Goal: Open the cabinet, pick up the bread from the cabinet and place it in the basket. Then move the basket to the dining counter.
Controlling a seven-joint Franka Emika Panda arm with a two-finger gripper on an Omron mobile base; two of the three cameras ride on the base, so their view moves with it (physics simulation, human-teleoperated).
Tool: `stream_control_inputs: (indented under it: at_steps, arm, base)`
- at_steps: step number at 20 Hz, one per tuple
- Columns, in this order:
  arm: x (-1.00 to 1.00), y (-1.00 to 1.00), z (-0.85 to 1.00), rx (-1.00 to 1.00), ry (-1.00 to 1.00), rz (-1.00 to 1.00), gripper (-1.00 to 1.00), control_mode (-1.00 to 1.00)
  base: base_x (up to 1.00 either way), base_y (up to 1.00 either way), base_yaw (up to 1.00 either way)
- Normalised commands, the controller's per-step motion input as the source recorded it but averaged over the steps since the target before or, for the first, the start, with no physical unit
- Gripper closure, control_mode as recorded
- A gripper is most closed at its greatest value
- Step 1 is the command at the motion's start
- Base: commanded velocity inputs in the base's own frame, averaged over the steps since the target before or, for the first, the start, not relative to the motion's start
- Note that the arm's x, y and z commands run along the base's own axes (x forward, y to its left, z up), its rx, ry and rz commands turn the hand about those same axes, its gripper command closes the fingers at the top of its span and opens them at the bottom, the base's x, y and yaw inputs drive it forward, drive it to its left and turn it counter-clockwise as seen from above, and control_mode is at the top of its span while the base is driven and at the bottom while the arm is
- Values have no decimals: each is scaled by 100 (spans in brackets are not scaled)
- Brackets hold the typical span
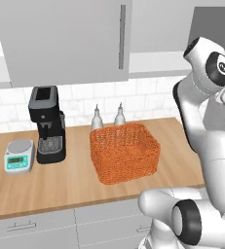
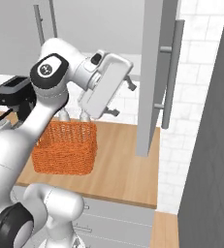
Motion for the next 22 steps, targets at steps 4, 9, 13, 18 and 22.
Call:
stream_control_inputs:
  at_steps: [4,9,13,18,22]
  arm:
    - [84,100,-46,-1,-14,-12,-100,-100]
    - [66,100,-94,31,-10,-1,-100,-100]
    - [72,78,-71,36,-34,-16,-100,-100]
    - [22,48,-31,39,-73,-23,-100,-100]
    - [-16,41,14,34,-81,-6,-100,-100]
  base:
    - [0,0,0]
    - [0,0,0]
    - [0,0,0]
    - [0,0,0]
    - [0,0,0]
